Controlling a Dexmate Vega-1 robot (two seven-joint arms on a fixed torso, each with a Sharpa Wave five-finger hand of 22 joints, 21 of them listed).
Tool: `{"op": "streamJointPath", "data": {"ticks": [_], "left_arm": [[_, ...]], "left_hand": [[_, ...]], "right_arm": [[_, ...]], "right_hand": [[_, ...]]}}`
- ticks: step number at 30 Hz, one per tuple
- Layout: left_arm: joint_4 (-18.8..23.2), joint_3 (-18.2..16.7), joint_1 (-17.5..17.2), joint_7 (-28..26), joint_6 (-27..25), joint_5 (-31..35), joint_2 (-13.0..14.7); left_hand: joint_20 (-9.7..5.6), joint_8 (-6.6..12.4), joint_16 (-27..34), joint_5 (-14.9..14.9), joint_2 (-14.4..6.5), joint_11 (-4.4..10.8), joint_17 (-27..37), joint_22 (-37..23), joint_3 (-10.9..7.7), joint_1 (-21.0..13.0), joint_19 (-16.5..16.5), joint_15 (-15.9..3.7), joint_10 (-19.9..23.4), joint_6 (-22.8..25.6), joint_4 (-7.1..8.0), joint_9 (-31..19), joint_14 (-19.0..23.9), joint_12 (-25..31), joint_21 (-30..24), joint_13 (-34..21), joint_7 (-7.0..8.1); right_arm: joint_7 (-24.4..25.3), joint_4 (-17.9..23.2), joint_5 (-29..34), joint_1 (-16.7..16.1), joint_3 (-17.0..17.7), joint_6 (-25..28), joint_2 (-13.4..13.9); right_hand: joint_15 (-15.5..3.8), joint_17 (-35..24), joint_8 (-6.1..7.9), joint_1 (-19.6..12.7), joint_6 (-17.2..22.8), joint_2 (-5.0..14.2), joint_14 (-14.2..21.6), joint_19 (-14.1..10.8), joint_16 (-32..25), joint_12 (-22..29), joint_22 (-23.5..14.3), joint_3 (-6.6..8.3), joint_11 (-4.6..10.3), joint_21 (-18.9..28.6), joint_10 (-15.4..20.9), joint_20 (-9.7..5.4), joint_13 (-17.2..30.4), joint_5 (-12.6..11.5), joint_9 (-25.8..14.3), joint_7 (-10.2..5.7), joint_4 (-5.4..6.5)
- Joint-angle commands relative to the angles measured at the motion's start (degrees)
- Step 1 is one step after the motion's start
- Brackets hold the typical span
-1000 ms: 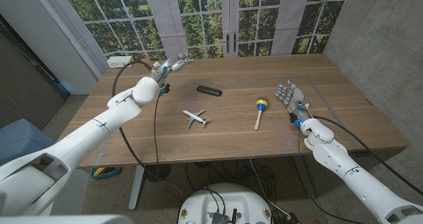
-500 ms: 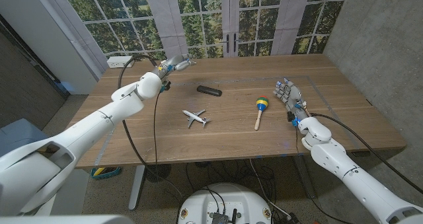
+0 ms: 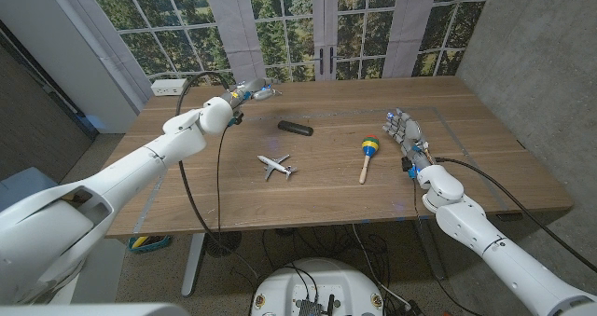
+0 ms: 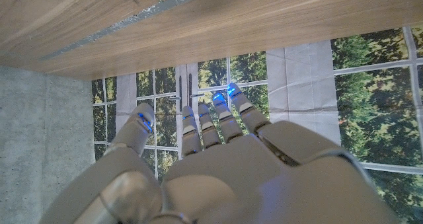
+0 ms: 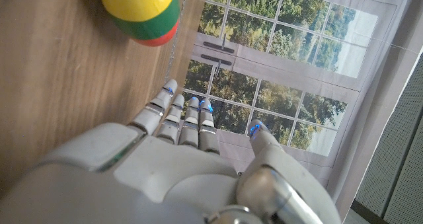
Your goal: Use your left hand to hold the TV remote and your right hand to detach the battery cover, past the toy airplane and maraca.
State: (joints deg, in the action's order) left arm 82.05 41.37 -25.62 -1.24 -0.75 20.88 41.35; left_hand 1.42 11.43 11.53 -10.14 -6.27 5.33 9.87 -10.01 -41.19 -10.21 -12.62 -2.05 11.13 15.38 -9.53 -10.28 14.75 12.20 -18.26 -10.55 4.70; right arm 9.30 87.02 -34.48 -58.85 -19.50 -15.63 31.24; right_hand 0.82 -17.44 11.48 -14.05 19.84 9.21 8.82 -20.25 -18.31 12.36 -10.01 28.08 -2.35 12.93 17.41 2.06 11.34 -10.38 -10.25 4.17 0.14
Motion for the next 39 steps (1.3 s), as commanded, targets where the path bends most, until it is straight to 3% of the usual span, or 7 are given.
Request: {"op": "streamJointPath", "data": {"ticks": [1, 13, 39], "left_arm": [[-1.0, 2.8, 2.8, 4.0, 0.0, 4.6, -0.3], [-1.1, 4.5, 4.5, 6.8, -0.5, 8.1, -0.6], [-1.1, 8.2, 7.1, 11.8, -3.1, 15.5, -1.7]], "left_hand": [[-0.14, -0.01, -0.1, 0.1, 0.1, 0.09, 0.2, -0.2, -0.16, -0.9, -0.1, -2.06, -0.3, 0.2, -0.60, -0.2, 0.4, -0.3, 0.1, -0.2, 0.02], [-0.38, 0.08, -0.3, 0.0, 0.9, 0.23, 0.2, -0.2, -0.20, -2.5, -0.6, -2.38, -0.3, 0.2, -1.47, -0.2, 0.6, -0.5, 0.4, -0.2, 0.43], [-0.75, 0.48, -0.5, -0.2, 2.2, 0.59, 0.2, -0.2, -0.08, -5.5, -1.3, -2.97, 0.2, 0.5, -1.72, -0.2, 0.6, -0.5, 1.0, -0.2, 0.77]], "right_arm": [[2.1, 2.3, 2.4, -1.2, -0.3, -0.4, 0.3], [2.8, 3.2, 3.2, -1.8, -0.2, -0.5, 0.4], [3.2, 4.2, 3.4, -2.2, 0.0, 0.5, 0.8]], "right_hand": [[-0.16, -0.3, 0.02, -0.8, 0.5, 0.20, 0.7, -0.4, -0.3, -0.1, -0.2, 0.06, 0.16, 0.1, 0.3, 0.34, 0.2, 0.2, -0.3, -0.28, -0.45], [-0.18, -0.6, 0.09, -1.0, 0.9, 0.27, 1.1, -0.5, -0.5, 0.0, -0.2, 0.09, 0.11, 0.0, 0.8, 0.26, 0.2, 0.3, -0.3, -0.28, -0.88], [-0.01, -1.0, 0.12, -1.2, 1.4, 0.37, 1.3, -0.5, -0.7, 0.1, -0.3, 0.10, -0.04, -0.2, 1.3, 0.33, 0.3, 0.3, -0.4, -0.41, -1.40]]}}
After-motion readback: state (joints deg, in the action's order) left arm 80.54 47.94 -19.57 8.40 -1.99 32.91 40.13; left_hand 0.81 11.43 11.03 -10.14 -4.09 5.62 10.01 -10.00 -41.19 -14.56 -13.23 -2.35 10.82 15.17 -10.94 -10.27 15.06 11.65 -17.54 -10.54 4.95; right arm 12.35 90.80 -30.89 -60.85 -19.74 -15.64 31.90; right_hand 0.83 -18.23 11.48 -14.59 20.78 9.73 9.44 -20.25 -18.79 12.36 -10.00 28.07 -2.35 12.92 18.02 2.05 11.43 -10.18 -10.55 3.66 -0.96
